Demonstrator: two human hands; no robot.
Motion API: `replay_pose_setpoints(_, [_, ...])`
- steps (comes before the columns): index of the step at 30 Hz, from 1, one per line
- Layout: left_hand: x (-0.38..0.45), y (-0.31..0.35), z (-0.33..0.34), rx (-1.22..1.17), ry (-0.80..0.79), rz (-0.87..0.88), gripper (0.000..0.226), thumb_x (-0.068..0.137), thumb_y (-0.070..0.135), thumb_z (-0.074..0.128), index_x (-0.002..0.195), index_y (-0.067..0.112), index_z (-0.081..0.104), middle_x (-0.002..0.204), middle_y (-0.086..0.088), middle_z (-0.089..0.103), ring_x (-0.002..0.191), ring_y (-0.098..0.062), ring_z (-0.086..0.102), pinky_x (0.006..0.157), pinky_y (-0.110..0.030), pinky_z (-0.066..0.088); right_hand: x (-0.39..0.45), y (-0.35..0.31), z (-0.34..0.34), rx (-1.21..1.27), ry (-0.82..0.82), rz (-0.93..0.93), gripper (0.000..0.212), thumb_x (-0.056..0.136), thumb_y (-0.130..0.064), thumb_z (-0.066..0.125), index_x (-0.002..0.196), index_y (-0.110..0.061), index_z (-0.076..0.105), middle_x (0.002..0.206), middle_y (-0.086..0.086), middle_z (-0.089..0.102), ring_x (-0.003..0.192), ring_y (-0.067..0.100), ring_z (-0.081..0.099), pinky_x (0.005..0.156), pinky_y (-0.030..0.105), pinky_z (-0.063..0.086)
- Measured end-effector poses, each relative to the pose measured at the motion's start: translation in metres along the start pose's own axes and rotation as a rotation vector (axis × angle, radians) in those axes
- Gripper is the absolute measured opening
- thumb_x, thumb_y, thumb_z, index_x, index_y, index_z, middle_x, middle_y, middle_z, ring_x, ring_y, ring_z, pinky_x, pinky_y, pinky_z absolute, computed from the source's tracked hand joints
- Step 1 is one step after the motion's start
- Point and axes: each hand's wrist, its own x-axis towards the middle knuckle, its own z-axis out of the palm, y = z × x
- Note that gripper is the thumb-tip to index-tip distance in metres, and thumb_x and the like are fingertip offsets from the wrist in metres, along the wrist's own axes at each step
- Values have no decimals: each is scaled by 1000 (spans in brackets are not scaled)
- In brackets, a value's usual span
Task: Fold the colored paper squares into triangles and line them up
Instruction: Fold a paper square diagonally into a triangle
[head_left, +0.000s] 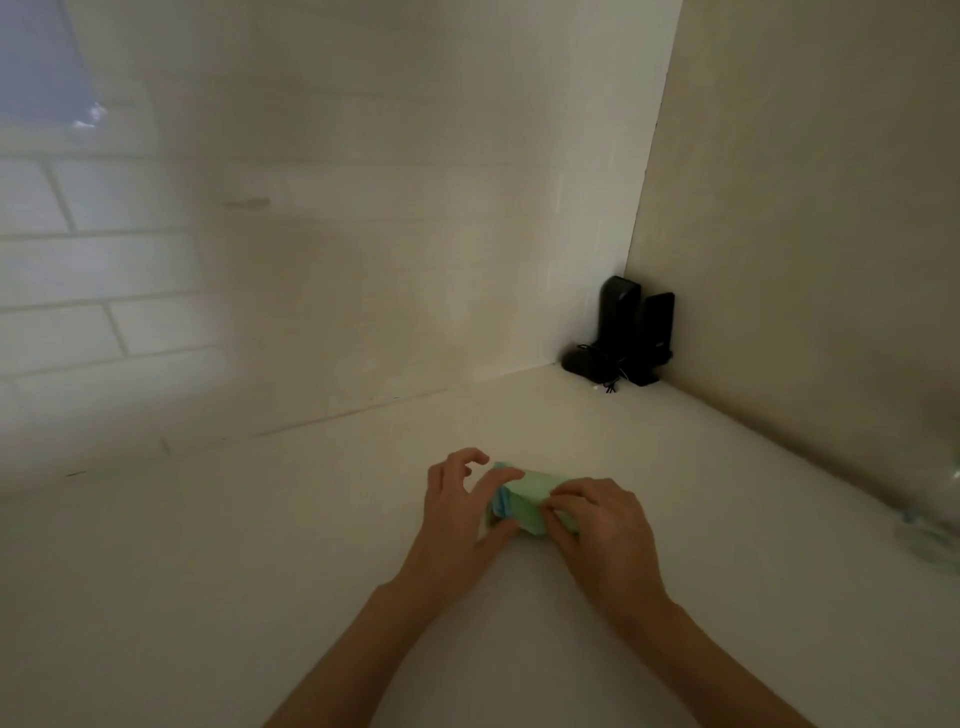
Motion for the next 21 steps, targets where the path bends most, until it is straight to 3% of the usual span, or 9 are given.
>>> replay_pose_setpoints(4, [-21, 19, -20, 62, 14, 164, 31, 84, 37, 62, 114, 33, 58, 131, 5, 39, 118, -12, 30, 98, -20, 30, -19, -16, -36, -82, 76, -165, 4, 79, -24, 69, 79, -22, 72, 85, -6, 65, 79, 16, 59, 70, 29, 43])
replay_pose_setpoints(9, [-55, 29, -18, 35, -87, 246, 11, 86, 41, 61, 92, 32, 63, 113, 17, 52, 110, -8, 41, 89, -27, 34, -60, -24, -49, -136, -14, -241, 14, 80, -29, 59, 72, -27, 70, 80, -10, 64, 73, 15, 58, 71, 30, 35])
replay_pose_setpoints(18, [-83, 34, -5, 20, -177, 92, 19, 85, 48, 54, 89, 32, 63, 100, 20, 59, 93, -5, 47, 80, -33, 41, -85, -30, -47, -63, -268, -37, 30, 84, -42, 44, 74, -33, 71, 78, -16, 63, 72, 9, 59, 70, 32, 29])
replay_pose_setpoints(21, [-83, 38, -1, 13, -136, 25, 24, 84, 51, 51, 85, 31, 63, 96, 19, 61, 90, -6, 47, 78, -35, 41, -82, -26, -43, 50, -357, 119, 38, 83, -53, 39, 81, -34, 71, 84, -16, 64, 78, 9, 58, 69, 34, 41])
